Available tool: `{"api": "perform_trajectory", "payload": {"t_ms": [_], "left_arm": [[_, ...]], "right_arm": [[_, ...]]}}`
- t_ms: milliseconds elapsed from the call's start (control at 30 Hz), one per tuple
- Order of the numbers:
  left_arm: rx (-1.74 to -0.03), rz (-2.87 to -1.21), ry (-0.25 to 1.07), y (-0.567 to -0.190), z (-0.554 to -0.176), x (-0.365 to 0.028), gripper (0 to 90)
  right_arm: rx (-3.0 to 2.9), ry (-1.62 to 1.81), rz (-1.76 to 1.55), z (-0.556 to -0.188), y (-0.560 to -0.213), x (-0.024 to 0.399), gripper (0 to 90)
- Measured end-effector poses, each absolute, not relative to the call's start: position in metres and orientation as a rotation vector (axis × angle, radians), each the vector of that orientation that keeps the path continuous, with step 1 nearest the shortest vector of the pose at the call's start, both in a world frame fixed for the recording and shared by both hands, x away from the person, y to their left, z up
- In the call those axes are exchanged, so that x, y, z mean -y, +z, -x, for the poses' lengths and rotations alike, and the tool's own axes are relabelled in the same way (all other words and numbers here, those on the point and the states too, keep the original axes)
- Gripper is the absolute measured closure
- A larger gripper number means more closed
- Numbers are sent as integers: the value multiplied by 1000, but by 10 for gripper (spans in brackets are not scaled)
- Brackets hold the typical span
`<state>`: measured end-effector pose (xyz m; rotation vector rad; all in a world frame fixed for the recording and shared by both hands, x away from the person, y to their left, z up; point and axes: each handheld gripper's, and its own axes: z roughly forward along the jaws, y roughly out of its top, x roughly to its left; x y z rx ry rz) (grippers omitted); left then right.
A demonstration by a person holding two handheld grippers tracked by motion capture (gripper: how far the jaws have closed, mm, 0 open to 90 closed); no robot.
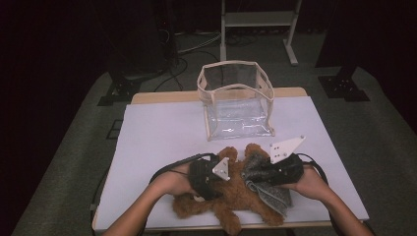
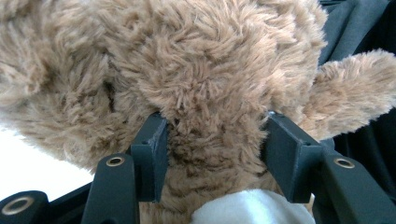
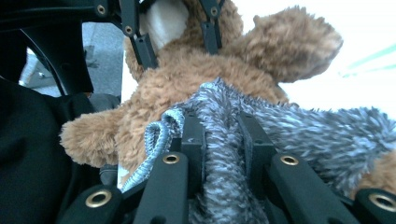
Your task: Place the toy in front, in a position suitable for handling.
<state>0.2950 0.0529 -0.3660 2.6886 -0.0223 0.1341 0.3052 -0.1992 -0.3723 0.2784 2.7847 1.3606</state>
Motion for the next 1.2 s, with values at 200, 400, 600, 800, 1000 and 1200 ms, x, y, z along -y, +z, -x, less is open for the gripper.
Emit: {"api": "perform_trajectory", "payload": {"t_ms": [200,400,600,800,1000,1200], "left_arm": [[8,-2683,82,-358,-301,-49,396],[15,-2644,49,-349,-304,-41,405],[13,-2682,54,-356,-305,-33,420],[22,-2695,69,-357,-301,-31,434],[26,-2697,100,-359,-298,-32,438],[25,-2709,99,-359,-297,-29,441]], "right_arm": [[-2786,1358,-304,-297,-381,201,745],[-2783,1332,-284,-290,-381,198,745],[-2772,1290,-257,-292,-370,202,745],[-2758,1276,-244,-306,-360,192,744],[-2769,1251,-332,-309,-377,213,745],[-2785,1206,-397,-308,-383,233,744]]}}
